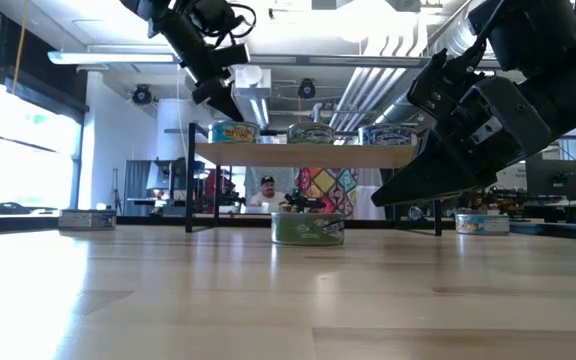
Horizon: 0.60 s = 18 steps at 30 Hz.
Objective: Stack canned seafood by type on shelf
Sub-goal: Stack the yellow tuna can on top of the other yellow tuna can on the shelf, then stack the green tuna can on top of the other green tuna can on the shelf
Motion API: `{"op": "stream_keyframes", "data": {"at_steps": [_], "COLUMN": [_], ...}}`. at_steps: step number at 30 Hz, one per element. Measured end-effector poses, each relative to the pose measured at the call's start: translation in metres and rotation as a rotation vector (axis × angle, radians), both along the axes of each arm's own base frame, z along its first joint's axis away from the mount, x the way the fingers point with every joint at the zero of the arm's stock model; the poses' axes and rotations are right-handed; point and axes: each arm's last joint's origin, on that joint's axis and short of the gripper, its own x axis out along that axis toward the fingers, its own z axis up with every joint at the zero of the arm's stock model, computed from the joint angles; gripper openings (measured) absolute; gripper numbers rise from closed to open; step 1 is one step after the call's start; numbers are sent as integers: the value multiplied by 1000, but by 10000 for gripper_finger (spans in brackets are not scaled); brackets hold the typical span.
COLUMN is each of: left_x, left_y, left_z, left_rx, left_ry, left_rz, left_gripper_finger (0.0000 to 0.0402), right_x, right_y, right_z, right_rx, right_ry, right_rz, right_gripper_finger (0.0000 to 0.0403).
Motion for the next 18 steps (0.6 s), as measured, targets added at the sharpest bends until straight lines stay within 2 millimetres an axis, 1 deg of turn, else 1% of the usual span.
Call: {"op": "stream_keyframes", "data": {"at_steps": [9,12,15,18], "left_x": [6,8,8,9], "left_y": [-4,-7,-17,-35], "left_z": [3,7,13,19], "left_rx": [22,31,39,11], "left_ry": [-37,-64,-94,-122], "left_rz": [-22,-5,48,110], "left_gripper_finger": [54,58,58,56], "right_x": [0,0,0,-1], "right_y": [0,0,0,0], "right_z": [0,0,0,-1], "right_rx": [-4,-5,-11,-42], "right_ry": [-2,-2,1,7], "right_rz": [-8,-9,-6,11], "right_gripper_finger": [0,0,0,0]}}
